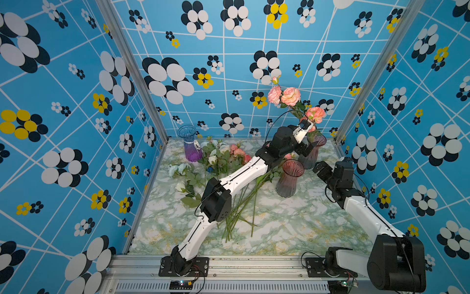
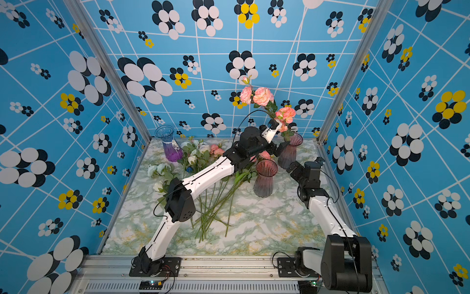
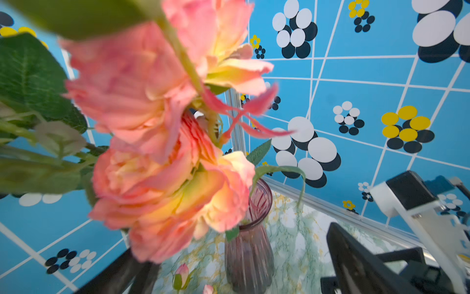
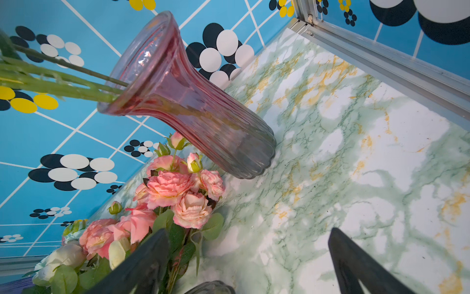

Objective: Place the pink flowers into the vase
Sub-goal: Pick up the flower at the center of the board.

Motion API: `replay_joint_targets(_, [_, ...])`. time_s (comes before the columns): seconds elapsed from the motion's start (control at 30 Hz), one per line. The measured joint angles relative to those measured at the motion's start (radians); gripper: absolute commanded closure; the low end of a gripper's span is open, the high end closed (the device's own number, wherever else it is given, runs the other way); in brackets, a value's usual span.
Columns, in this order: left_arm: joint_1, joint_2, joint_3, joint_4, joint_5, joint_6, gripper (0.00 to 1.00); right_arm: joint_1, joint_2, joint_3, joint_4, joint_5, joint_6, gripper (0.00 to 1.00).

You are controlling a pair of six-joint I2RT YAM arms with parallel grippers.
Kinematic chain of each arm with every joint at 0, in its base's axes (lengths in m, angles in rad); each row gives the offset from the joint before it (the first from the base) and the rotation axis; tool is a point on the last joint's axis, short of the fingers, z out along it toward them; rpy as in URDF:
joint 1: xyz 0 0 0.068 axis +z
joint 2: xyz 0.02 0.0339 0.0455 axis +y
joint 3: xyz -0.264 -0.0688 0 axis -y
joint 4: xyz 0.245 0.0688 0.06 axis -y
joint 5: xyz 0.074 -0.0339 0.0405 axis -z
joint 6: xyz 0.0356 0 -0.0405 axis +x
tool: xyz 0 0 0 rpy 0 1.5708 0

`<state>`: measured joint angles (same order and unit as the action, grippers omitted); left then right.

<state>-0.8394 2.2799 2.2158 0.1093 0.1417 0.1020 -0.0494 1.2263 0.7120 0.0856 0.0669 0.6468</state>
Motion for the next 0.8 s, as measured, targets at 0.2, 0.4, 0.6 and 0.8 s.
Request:
replay_joint_targets(0.2, [0.006, -0.167, -0.235, 0.048, 0.000, 0.023, 0.00, 0.000, -0.047, 0.000, -0.022, -0.002, 0.000, 0.01])
replay_joint_targets(0.4, [0.043, -0.304, -0.404, 0.102, 0.001, 0.024, 0.00, 0.004, -0.105, 0.000, -0.033, -0.002, -0.007, 0.01])
replay_joint_targets(0.6, [0.091, -0.419, -0.541, 0.120, -0.013, 0.010, 0.00, 0.037, -0.129, 0.000, -0.059, -0.001, -0.031, 0.01])
replay_joint_targets(0.8, [0.183, -0.513, -0.605, -0.068, -0.103, -0.083, 0.00, 0.105, -0.160, 0.000, -0.079, 0.010, -0.090, 0.01])
